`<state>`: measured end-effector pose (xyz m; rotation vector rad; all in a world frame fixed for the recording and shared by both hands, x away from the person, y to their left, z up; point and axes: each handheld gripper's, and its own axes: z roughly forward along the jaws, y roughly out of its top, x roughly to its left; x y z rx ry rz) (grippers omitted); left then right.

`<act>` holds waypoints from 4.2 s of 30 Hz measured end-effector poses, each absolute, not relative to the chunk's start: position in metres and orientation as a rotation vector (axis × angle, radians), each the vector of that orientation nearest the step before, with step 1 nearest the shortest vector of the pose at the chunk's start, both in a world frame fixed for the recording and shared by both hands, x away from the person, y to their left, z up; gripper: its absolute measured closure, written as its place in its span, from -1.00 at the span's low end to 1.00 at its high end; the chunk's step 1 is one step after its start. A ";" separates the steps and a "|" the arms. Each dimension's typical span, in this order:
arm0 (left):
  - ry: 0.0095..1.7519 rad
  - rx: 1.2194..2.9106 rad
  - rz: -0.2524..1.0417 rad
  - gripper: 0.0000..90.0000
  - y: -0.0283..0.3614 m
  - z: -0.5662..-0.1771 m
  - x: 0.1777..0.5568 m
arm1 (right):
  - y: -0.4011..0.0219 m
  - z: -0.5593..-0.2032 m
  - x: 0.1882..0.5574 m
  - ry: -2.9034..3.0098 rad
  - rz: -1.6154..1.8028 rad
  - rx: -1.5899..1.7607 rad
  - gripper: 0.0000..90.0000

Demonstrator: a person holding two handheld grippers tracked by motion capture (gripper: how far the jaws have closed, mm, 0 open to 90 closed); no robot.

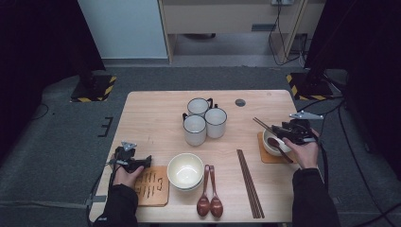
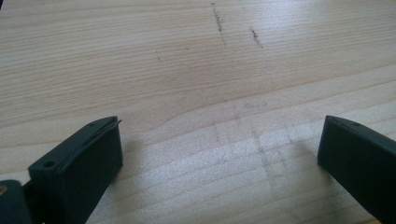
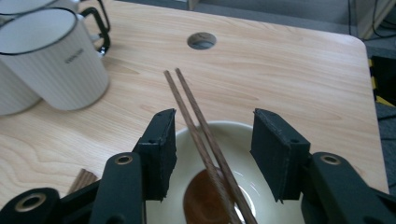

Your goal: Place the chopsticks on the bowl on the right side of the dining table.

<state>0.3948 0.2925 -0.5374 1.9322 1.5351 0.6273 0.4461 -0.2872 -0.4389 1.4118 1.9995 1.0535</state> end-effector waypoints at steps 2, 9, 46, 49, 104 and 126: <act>1.535 1.933 0.627 -1.00 0.293 -0.537 0.395 | -0.289 -0.442 0.446 2.004 1.050 1.416 0.12; 1.535 1.932 0.627 -1.00 0.292 -0.537 0.395 | -0.288 -0.447 0.449 2.027 1.036 1.427 0.12; 1.535 1.932 0.627 -1.00 0.292 -0.537 0.395 | -0.275 -0.458 0.450 2.185 0.978 1.431 0.12; 1.535 1.932 0.628 -1.00 0.292 -0.537 0.395 | -0.274 -0.458 0.449 2.207 0.972 1.426 0.13; 1.535 1.933 0.628 -1.00 0.292 -0.537 0.395 | -0.341 -0.451 0.363 1.983 0.964 1.469 0.66; 1.535 1.933 0.628 -1.00 0.292 -0.537 0.395 | -0.340 -0.462 0.370 2.006 0.900 1.509 0.66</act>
